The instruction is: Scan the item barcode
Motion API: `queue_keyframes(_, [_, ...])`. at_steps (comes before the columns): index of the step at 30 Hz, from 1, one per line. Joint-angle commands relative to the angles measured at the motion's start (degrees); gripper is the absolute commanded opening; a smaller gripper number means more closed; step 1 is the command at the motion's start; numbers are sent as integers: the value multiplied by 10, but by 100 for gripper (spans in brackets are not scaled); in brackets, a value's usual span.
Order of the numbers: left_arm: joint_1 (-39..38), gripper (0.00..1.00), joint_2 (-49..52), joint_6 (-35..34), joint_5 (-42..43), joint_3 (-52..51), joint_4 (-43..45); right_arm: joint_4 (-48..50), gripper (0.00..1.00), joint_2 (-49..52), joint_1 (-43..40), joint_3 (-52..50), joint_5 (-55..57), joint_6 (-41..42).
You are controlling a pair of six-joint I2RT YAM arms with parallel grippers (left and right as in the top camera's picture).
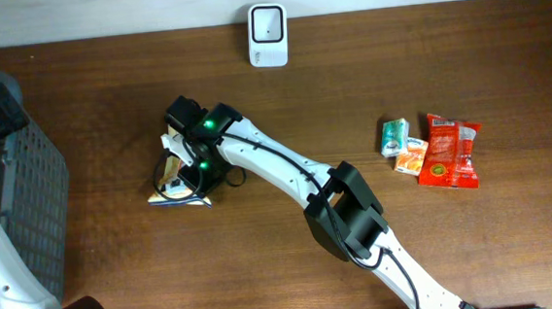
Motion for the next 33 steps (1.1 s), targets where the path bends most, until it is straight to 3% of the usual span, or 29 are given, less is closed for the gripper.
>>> queue_keyframes(1, [2, 99, -2, 9, 0, 0, 0, -45, 4, -32, -31, 18, 11, -18])
queue_keyframes(5, [2, 99, -2, 9, 0, 0, 0, -84, 4, -98, -66, 31, -19, -18])
queue_keyframes(15, [2, 99, -2, 9, 0, 0, 0, -177, 4, -183, -167, 31, -302, -18])
queue_keyframes(20, [2, 99, -2, 9, 0, 0, 0, -197, 4, -193, -199, 31, -339, -27])
queue_keyframes(23, [2, 99, -2, 9, 0, 0, 0, -201, 4, -193, -202, 31, -312, -32])
queue_keyframes(28, [2, 99, -2, 9, 0, 0, 0, -209, 5, -193, -198, 31, -155, -32])
queue_keyframes(33, [2, 99, -2, 9, 0, 0, 0, -270, 40, -193, -170, 24, 44, -65])
